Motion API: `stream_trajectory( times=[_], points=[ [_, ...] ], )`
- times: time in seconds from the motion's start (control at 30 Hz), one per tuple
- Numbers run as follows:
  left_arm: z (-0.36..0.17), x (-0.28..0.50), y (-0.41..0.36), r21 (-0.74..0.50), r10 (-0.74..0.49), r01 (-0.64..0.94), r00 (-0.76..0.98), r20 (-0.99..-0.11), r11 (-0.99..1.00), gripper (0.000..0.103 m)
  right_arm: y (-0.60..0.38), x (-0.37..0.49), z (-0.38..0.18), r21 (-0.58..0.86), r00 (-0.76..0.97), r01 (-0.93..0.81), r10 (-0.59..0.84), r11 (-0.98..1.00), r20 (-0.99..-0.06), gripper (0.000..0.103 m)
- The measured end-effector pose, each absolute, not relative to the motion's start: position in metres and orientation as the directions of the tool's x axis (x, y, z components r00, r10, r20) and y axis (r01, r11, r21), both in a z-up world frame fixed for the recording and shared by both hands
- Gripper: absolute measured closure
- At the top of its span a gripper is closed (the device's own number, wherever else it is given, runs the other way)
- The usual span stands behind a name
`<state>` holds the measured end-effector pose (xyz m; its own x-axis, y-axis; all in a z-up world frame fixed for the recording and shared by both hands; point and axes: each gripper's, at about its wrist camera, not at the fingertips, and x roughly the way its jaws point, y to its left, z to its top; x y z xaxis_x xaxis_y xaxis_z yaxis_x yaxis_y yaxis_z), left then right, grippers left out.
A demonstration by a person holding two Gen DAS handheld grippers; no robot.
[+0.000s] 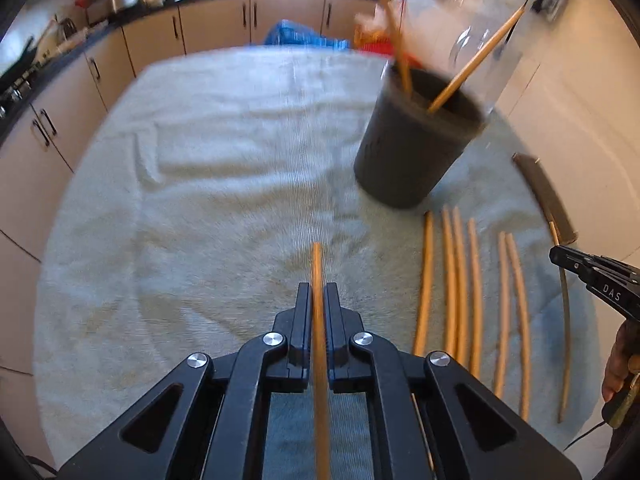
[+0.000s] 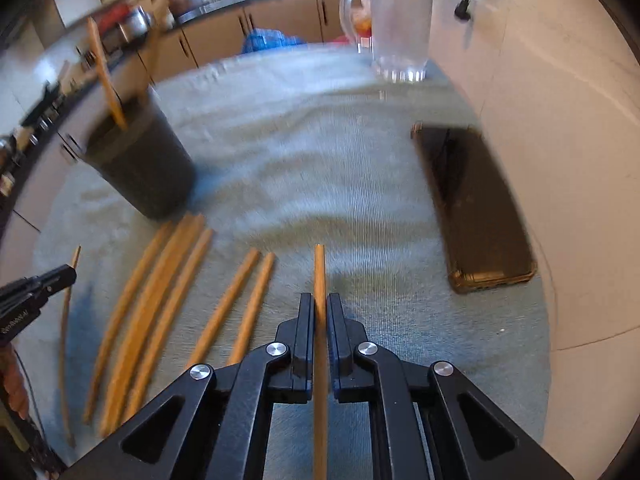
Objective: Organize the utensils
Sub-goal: 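Raise both held chopsticks upright and move them over the black cup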
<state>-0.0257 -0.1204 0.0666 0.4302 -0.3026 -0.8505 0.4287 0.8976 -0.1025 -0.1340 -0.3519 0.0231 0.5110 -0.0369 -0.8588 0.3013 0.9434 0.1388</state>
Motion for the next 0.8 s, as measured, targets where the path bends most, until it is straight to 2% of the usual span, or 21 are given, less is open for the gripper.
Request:
stream_trajectory(
  times=[0.33,0.8],
  points=[
    [0.147,-0.104,-0.086,-0.087,-0.393,0.47,0.608,-0.69,0.879,0.098,-0.318,-0.195,0.104,0.149,0.708,0.237,-0.066,0.96,-0.703,0.096],
    [0.194,-0.181,-0.042,-0.052,-0.439,0.495,0.712,-0.548,0.867,0.098,-0.279,-0.276,0.16,0.088,0.804,0.174,-0.09,0.981,-0.587,0.096]
  ],
)
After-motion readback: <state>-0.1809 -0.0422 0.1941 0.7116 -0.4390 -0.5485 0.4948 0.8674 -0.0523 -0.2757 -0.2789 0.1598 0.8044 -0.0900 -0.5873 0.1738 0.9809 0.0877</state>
